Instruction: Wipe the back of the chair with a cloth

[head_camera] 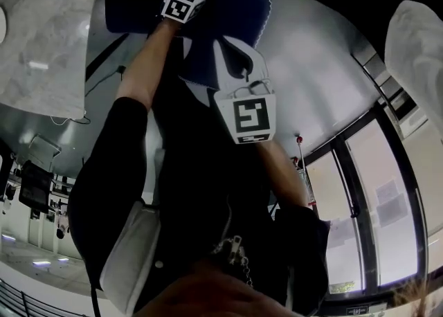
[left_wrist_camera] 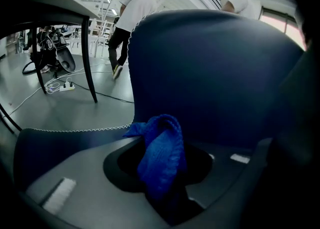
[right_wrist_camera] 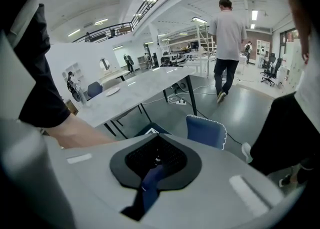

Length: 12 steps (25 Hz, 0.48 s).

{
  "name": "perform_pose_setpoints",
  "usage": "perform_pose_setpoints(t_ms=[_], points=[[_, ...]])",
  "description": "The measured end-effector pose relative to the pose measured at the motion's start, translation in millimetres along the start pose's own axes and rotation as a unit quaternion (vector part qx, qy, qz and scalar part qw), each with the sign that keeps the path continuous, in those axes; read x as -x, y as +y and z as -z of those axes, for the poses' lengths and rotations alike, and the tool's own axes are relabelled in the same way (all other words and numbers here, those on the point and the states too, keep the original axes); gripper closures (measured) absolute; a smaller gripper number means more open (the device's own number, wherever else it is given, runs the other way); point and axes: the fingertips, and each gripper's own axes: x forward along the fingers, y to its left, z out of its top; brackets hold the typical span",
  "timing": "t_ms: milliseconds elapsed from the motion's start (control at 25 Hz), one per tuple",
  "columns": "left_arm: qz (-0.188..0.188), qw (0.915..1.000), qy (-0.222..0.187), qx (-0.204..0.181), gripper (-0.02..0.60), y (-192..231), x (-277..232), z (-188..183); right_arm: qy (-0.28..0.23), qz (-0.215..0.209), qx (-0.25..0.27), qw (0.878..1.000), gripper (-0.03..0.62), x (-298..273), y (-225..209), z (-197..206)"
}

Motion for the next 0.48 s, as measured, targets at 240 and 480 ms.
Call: perform_pose_setpoints(t_ms=[240, 480], points=[[0.005, 0.9999, -0.010, -0.007, 0.453, -18.4, 18.9, -12.2, -0.014, 0.005, -0.003, 1.000, 0.591, 1.3, -6.5, -7.5], [0.008, 0.9997, -0.022, -0.007, 0.451, -40.0, 38.3, -28.2, -0.020, 0.001, -0.002, 1.000, 0.591, 8.9, -8.2, -8.8]])
